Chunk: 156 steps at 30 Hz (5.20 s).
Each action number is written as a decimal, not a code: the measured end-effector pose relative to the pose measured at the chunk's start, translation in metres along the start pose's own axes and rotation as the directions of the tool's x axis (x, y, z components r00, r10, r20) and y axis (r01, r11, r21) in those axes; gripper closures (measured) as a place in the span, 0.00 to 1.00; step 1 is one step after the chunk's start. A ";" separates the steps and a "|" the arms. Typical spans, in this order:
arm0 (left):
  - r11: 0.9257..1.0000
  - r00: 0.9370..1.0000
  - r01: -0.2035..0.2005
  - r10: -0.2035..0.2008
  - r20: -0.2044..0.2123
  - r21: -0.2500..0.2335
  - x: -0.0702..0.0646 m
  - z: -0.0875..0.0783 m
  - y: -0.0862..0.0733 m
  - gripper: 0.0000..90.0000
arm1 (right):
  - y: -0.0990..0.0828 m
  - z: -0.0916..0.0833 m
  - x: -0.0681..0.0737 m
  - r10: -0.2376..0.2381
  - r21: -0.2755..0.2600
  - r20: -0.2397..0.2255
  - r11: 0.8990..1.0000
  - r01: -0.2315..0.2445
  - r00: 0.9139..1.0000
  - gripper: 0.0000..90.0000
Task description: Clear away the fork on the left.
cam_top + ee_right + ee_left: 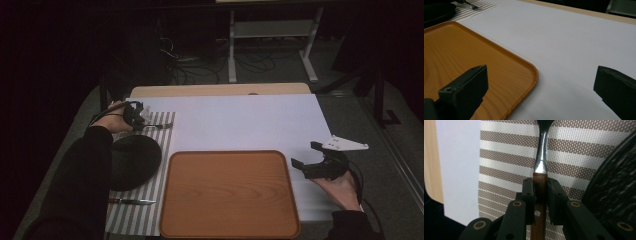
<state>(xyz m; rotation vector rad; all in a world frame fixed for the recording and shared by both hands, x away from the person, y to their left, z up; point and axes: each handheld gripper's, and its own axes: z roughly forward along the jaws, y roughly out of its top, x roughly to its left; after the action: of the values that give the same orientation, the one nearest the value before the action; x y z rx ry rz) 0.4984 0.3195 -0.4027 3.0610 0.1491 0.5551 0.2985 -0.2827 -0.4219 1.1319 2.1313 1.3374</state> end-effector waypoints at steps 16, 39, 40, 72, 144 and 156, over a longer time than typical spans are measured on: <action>1.000 0.998 0.007 -0.006 -0.069 0.013 -0.003 -0.050 0.003 0.85 | 0.002 -0.001 0.002 -0.004 -0.009 -0.003 1.000 0.004 1.000 0.00; 0.993 0.997 0.051 -0.057 -0.052 -0.108 -0.030 -0.097 0.013 0.85 | 0.003 -0.002 0.002 -0.001 -0.024 0.007 1.000 0.001 1.000 0.00; 0.993 0.997 0.046 -0.051 -0.050 -0.107 -0.031 -0.098 0.014 0.85 | 0.002 -0.002 0.002 -0.001 -0.023 0.007 1.000 0.001 1.000 0.00; 0.901 0.944 0.306 -0.246 0.220 -0.307 -0.109 -0.126 0.042 0.85 | 0.002 -0.002 0.002 0.004 -0.025 0.005 1.000 -0.004 1.000 0.00; 0.606 0.549 0.785 -0.584 0.597 -0.128 -0.195 -0.069 0.103 0.74 | 0.002 -0.004 0.003 -0.008 -0.025 0.005 1.000 0.008 1.000 0.00; 0.666 0.662 0.697 -0.453 0.597 -0.267 -0.189 -0.074 0.123 0.81 | 0.003 -0.004 0.003 -0.007 -0.025 0.004 1.000 0.008 1.000 0.00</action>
<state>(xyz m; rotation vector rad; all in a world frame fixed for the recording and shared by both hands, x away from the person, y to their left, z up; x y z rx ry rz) 0.3073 0.1792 -0.3935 2.3316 0.8313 -0.2109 0.2949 -0.2822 -0.4173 1.1149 2.1081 1.3532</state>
